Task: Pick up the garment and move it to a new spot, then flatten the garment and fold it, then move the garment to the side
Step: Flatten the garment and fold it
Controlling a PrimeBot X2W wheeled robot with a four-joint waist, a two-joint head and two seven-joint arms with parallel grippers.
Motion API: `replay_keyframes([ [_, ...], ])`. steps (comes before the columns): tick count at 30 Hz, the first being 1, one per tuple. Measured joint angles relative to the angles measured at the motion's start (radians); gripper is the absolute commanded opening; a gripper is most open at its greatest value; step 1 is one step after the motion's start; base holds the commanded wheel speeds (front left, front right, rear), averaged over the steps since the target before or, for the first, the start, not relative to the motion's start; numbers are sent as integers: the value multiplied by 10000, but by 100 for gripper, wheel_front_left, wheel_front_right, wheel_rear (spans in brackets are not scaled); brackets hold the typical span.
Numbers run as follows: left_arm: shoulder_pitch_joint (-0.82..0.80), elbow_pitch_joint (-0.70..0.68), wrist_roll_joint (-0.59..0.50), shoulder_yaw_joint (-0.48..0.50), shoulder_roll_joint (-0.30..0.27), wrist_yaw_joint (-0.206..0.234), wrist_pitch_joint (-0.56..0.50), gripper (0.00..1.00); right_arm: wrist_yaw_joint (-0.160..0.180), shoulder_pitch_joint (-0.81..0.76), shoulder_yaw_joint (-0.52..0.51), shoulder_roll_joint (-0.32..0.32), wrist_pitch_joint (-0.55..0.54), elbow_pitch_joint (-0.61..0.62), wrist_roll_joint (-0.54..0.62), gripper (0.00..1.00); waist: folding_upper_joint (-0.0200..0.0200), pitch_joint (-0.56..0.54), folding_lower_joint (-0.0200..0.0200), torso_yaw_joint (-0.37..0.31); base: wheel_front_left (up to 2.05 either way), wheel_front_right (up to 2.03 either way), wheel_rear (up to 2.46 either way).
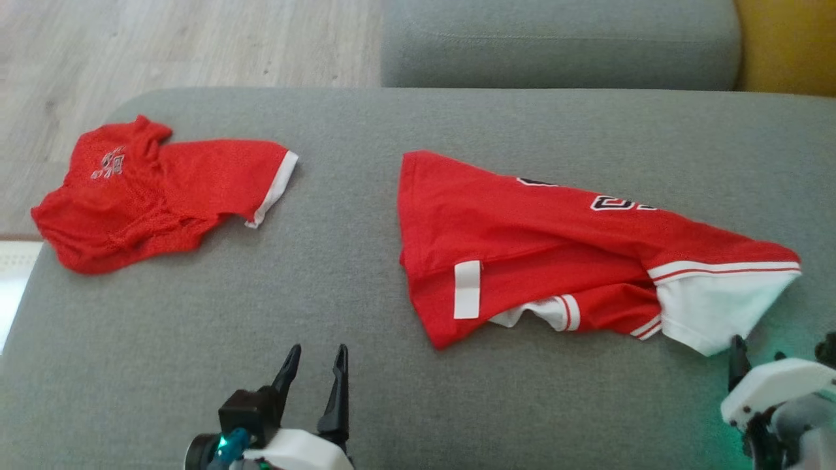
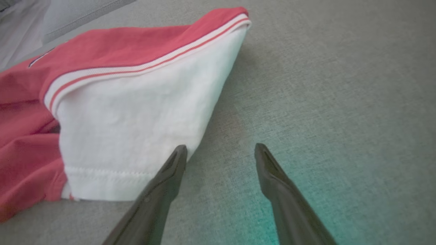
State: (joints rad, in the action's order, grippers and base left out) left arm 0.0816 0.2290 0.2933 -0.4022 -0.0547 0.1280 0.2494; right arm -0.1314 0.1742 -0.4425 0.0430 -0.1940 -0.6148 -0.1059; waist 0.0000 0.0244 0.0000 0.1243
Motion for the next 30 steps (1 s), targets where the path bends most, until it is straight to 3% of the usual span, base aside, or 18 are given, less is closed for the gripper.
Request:
replay_keyframes([
  [11, -148, -2, -4, 19, 0, 42, 0, 100, 0, 1108, -205, 17, 240, -1335, -483, 100, 0, 352, 0, 274, 0, 0, 0],
  [14, -258, -6, -2, -8, 2, 54, 0, 100, 0, 1382, -226, 79, 238, -1666, -696, 60, 0, 412, 0, 224, 0, 0, 0],
  [15, -297, -10, -2, -17, 2, 56, 0, 100, 0, 1491, -217, 105, 236, -1776, -792, 41, 0, 432, 0, 199, 0, 0, 0],
  [16, -320, -13, -2, -29, 2, 56, 0, 100, 0, 1583, -198, 130, 236, -1879, -911, 13, 0, 447, 0, 171, 0, 0, 0],
  [17, -322, -13, 0, -42, 2, 67, 0, 100, 0, 1686, -182, 146, 240, -1969, -1024, 0, 0, 462, 0, 139, 0, 0, 0],
  [23, -393, -15, 61, -86, 2, 219, 0, 100, 0, 1807, 700, 936, 372, -1695, -681, 0, 0, 545, 0, -12, 0, 0, 0],
  [26, -457, -35, 119, -69, 4, 224, 0, 100, 0, 1784, 1427, 1764, 58, -717, -182, 0, 0, 527, 0, -144, 0, 0, 0],
  [30, -450, -27, 119, -23, 4, 226, 0, 100, 0, 1228, 2592, 2892, -1269, 1024, 61, 0, 0, 484, 0, -371, 0, 0, 0],
])
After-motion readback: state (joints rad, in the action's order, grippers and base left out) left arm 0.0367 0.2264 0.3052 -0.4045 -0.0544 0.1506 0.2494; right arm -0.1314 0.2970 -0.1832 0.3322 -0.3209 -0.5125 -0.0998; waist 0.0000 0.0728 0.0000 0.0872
